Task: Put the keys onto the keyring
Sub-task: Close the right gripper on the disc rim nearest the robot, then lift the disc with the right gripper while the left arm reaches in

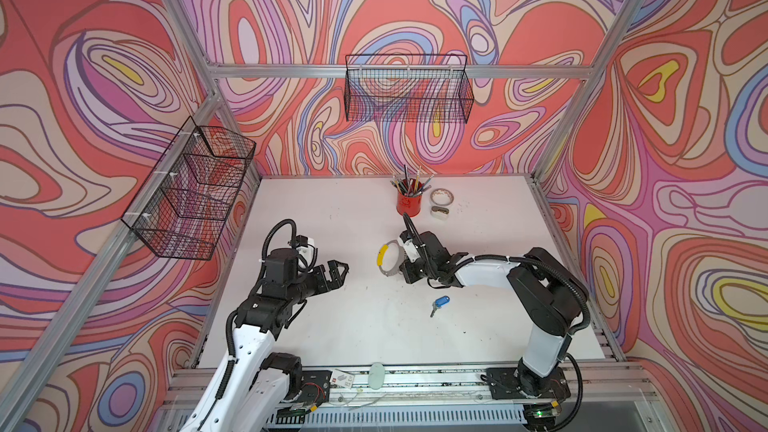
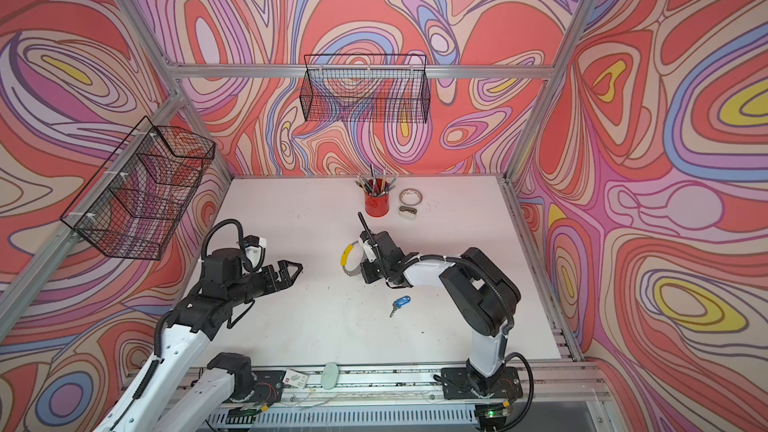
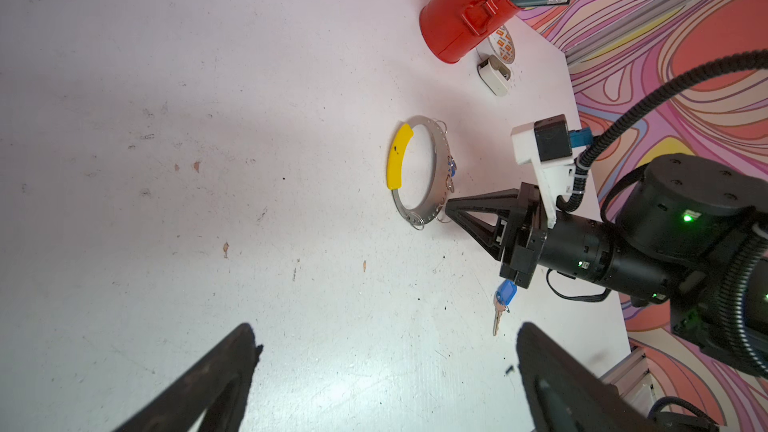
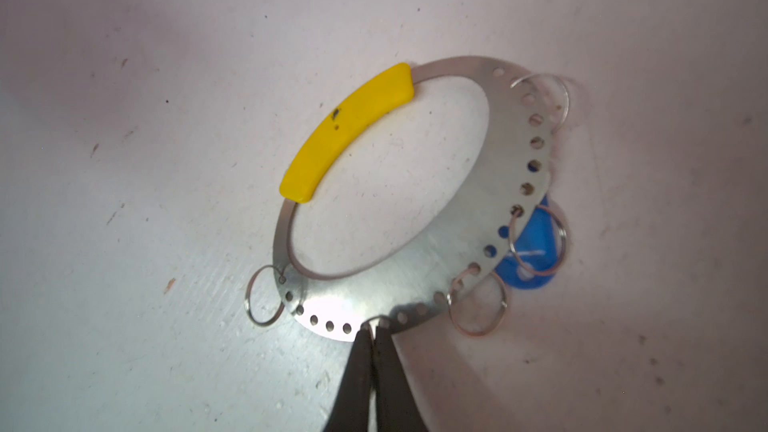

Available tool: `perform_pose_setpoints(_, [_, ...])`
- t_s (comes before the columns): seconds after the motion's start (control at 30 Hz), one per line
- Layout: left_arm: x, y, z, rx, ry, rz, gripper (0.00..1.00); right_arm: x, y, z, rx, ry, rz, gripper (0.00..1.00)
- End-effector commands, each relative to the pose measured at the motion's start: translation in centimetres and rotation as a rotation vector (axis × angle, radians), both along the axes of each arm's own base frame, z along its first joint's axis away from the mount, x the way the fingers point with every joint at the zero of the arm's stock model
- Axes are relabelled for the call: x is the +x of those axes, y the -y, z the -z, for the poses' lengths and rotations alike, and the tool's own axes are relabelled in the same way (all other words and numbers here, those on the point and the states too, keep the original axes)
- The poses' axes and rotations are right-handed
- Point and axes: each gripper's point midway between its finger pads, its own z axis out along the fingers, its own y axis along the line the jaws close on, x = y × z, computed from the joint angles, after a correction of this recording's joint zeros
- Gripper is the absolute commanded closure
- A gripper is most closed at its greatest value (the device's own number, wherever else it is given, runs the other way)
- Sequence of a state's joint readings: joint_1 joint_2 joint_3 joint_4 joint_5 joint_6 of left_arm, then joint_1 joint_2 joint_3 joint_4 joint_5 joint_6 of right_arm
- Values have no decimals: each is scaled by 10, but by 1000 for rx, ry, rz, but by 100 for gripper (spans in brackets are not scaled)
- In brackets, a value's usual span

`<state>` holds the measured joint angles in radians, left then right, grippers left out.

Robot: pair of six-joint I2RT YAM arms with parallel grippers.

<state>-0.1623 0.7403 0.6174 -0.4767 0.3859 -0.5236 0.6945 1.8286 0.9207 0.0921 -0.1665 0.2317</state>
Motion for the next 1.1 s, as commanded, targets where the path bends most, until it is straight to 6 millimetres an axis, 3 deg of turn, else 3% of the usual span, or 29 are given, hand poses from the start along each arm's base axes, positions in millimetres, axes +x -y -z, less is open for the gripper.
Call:
perform_pose_setpoints(0.0, [3, 0, -9, -7, 47, 1, 0, 3, -13, -19, 97, 108, -54, 100])
perform_pose_setpoints(0.2, [6, 3, -19, -38, 108, 4, 0, 4, -18, -22, 158, 171, -69, 100])
perform_pose_setpoints(0.47, [11, 10, -51, -80, 274, 44, 0, 3, -11, -55, 238, 377, -83, 100])
perform_pose_setpoints(0.77, [19, 33, -72, -123, 379, 195, 11, -6, -7, -120, 355, 595, -114, 100])
perform_pose_setpoints(1.07, [33, 51, -86, -146, 447, 310, 21, -22, -11, -148, 428, 658, -189, 100])
